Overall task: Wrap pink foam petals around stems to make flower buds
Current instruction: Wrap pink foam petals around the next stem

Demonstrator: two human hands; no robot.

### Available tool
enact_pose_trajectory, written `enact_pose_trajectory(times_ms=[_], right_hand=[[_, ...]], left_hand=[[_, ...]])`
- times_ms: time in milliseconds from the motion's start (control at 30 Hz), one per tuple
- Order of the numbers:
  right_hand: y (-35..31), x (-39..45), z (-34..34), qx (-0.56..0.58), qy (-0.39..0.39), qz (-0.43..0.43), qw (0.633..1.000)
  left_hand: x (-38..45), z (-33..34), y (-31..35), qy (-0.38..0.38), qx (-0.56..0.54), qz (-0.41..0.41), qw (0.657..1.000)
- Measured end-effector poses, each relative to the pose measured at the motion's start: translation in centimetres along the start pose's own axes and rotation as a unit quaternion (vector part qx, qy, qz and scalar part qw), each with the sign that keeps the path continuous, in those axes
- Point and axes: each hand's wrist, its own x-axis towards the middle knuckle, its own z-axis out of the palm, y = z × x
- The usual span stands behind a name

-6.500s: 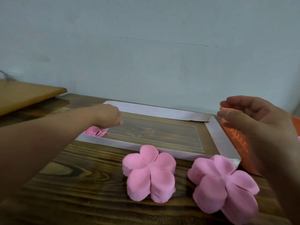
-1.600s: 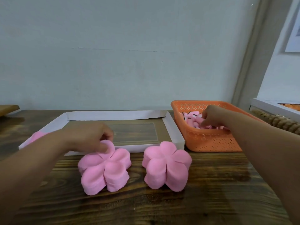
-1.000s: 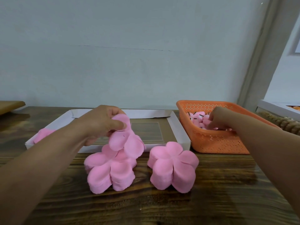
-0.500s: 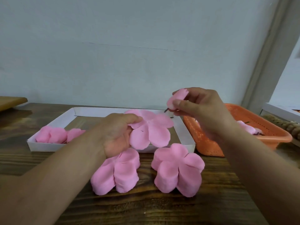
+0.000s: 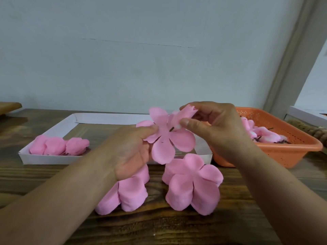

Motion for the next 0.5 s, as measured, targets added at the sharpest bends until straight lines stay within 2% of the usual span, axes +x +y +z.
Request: enact_pose_trajectory(times_ms=[100, 333, 500], right_hand=[[0.15, 0.19, -0.26, 0.003, 0.012, 0.0, 1.0], [0.0, -0.01, 0.22, 0.003, -0.013, -0.002, 1.0], [0.37, -0.21, 0.43, -0.045, -0.036, -0.02, 0.998]], left_hand=[[-0.12, 0.04, -0.01, -0.001, -0.016, -0.003, 1.0], [-0.11, 0.04, -0.06, -0.017, -0.027, -0.012, 0.999], [-0.55, 0.14, 0.08, -0.08, -0.025, -0.016, 0.996]])
